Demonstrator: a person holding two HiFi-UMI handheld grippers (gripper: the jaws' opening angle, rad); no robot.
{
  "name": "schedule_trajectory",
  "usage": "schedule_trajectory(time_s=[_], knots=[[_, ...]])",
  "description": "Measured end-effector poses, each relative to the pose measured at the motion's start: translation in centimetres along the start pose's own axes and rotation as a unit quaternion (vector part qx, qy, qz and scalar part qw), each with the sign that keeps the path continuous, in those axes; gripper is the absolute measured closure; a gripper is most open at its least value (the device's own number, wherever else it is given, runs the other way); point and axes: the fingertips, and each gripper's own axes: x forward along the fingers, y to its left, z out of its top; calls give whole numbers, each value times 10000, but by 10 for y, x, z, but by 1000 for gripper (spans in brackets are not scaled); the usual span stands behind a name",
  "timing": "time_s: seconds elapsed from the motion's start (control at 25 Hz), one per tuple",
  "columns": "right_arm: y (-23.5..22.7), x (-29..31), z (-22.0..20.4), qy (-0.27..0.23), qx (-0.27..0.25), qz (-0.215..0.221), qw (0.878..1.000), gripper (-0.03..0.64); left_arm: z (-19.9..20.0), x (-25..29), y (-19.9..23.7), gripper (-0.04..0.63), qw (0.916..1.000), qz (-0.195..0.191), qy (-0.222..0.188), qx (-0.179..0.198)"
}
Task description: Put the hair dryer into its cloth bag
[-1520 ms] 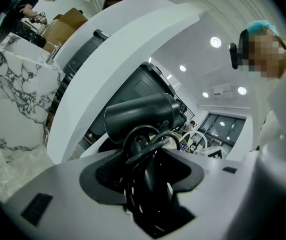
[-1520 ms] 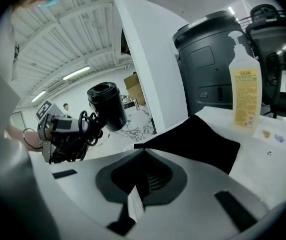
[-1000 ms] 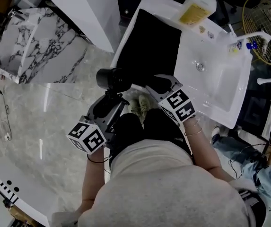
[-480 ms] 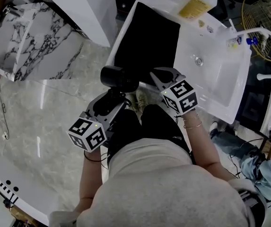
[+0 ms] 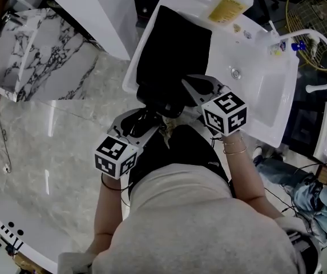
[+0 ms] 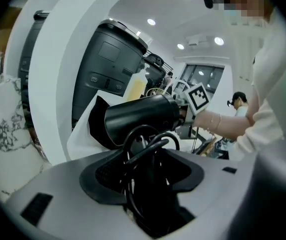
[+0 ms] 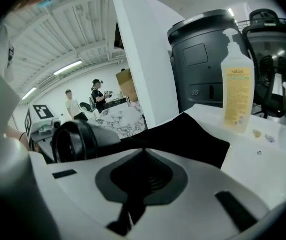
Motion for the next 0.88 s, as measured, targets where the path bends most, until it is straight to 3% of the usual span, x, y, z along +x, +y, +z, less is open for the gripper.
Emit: schedule_trajectory(time_s=[0.16,0.4,0.64,0.88], knots=[[-1,-5,14,-222,245,108,9994,607,-1,12,-6,365,9968,58,464,644],[2,-9,30,-334,99,197,9992,607,-11,24,-3,365,9857,95,1116,1261],[2,-13,32,-340,50,242,9991,607,-9,29,12,365,9798,347,1539,1228],[3,-11,26,-291,90,337,9990,607,4,35,29,364,9787,585,1588,1160]])
